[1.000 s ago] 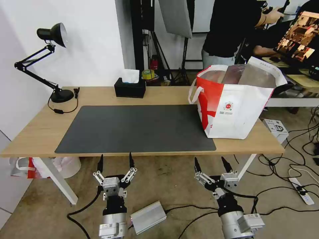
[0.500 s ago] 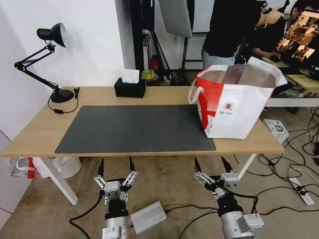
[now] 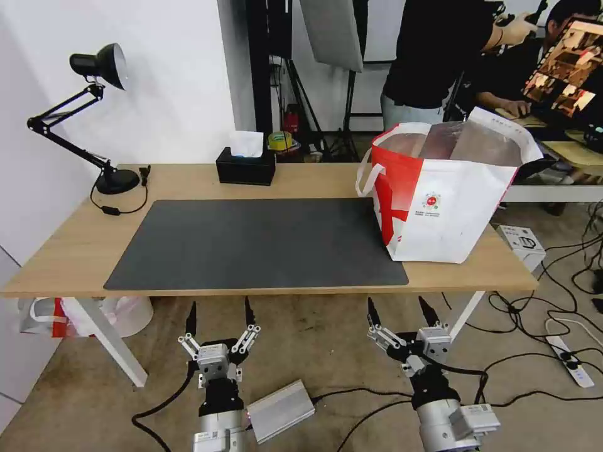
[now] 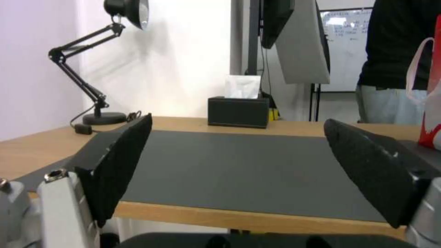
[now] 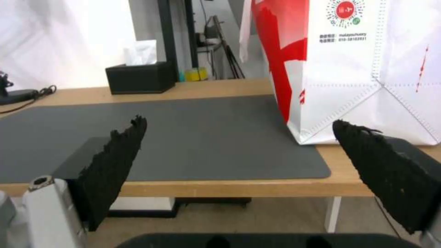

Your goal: Pick up the trash from the table and place it into the takeout bag.

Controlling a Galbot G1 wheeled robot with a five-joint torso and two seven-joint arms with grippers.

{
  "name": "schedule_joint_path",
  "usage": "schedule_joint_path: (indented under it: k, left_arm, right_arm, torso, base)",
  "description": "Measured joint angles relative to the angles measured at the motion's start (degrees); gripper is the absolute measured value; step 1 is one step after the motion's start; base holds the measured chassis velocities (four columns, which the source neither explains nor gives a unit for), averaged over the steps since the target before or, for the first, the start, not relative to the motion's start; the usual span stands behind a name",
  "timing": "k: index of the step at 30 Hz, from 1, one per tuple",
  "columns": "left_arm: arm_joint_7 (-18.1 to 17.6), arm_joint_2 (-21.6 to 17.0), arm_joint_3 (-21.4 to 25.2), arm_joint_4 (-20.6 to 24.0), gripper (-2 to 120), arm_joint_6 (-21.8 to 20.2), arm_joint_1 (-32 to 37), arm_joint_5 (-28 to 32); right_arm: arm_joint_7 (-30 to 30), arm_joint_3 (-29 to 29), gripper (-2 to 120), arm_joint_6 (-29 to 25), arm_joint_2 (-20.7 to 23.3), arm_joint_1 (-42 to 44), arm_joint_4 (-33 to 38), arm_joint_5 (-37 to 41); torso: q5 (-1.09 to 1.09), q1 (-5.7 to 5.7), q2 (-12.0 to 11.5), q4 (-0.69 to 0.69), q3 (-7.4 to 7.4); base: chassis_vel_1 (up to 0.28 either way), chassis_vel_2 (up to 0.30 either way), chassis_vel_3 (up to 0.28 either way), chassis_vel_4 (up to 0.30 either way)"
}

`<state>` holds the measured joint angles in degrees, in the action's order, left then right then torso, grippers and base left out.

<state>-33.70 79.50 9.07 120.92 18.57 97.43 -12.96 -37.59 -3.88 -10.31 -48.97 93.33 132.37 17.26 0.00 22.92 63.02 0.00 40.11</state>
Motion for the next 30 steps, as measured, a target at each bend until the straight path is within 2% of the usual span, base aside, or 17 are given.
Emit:
schedule_joint_path:
  k: [30]
  left_arm:
    - [0.0, 0.0, 0.0, 0.1, 100, 0.0, 0.0, 0.0]
  right_arm:
    - [0.0, 0.0, 100, 0.0, 0.0, 0.0, 0.0, 0.0]
  torso:
    - [0.0, 0.0, 0.0, 0.0, 0.0]
  base:
    - [0.0, 0.0, 0.0, 0.0]
